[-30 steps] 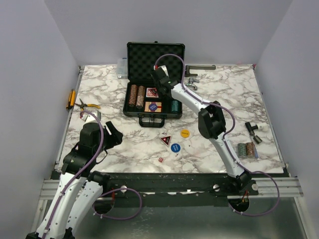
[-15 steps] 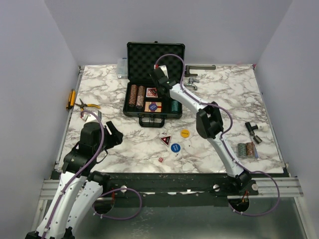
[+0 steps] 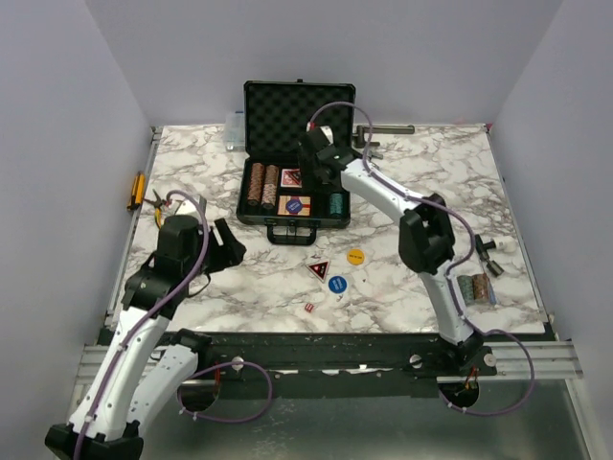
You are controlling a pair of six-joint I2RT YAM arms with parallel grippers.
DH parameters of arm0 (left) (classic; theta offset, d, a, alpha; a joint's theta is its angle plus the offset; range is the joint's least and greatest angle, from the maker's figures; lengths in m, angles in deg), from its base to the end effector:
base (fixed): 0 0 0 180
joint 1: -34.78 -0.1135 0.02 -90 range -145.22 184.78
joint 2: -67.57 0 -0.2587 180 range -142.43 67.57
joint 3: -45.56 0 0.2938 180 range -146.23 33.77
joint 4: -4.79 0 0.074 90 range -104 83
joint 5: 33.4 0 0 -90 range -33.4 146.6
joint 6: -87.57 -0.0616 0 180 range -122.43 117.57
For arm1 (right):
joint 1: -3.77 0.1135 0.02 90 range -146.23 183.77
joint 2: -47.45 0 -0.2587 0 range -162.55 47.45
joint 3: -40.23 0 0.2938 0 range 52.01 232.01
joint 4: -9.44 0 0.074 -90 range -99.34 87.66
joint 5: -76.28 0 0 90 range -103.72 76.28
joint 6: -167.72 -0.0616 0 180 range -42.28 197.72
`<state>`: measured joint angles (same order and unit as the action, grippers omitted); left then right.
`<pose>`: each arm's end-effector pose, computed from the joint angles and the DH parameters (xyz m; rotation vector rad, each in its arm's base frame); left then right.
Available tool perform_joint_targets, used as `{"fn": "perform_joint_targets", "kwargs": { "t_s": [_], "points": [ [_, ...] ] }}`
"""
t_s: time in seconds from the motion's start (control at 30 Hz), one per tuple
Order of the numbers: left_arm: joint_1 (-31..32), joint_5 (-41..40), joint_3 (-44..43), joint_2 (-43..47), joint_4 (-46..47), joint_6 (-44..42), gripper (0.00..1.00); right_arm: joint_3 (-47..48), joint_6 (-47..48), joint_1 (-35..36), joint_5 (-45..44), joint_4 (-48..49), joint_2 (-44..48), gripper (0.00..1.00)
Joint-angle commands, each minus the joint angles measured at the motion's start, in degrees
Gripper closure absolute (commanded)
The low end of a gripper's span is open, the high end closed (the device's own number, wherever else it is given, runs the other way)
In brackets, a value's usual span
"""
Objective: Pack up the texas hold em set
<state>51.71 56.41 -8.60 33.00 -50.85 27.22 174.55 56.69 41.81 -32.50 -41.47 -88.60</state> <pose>0.1851 -0.0561 0.2790 -0.2496 2.2227 -0.4467 0.4692 0.3419 0.1790 -0.2241 2.4131 0.0551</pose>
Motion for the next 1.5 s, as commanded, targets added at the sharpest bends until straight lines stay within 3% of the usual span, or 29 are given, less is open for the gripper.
{"fn": "perform_joint_targets", "kwargs": {
  "t_s": [0.0,0.17,0.33,0.63,0.9,1.23,1.37,1.47],
  "points": [
    [0.7,11.0,-11.2,-10.6,3.1,0.4,0.32,-7.5,-4.0,0.1,0.3,1.2,15.8,0.29],
    [4.0,12.4,-21.4,-25.2,4.9,3.2,0.35,-14.7,-7.0,0.0,-1.9,-2.7,27.3,0.0],
    [6.7,15.1,-32.9,-40.7,5.6,7.3,0.38,-18.6,-10.9,0.0,-2.5,-11.7,35.2,0.0],
    [8.7,21.1,-51.0,-65.7,10.4,18.6,0.42,-34.2,-14.4,-0.1,0.1,-15.8,54.3,0.0],
    [9.0,23.1,-64.6,-81.3,13.3,26.5,0.44,-39.7,-15.0,-0.1,2.2,-19.2,62.7,0.0],
    [9.9,23.4,-67.3,-82.7,14.3,27.8,0.43,-44.2,-14.5,-0.2,-1.0,-18.9,65.6,0.0],
    [10.0,21.9,-58.5,-72.7,14.1,22.4,0.43,-46.3,-20.3,-1.1,-5.4,-22.9,65.3,0.0],
    [10.0,21.4,-48.9,-63.9,13.8,15.9,0.43,-52.0,-22.1,-2.8,-3.0,-22.8,67.2,0.0]
  ]
}}
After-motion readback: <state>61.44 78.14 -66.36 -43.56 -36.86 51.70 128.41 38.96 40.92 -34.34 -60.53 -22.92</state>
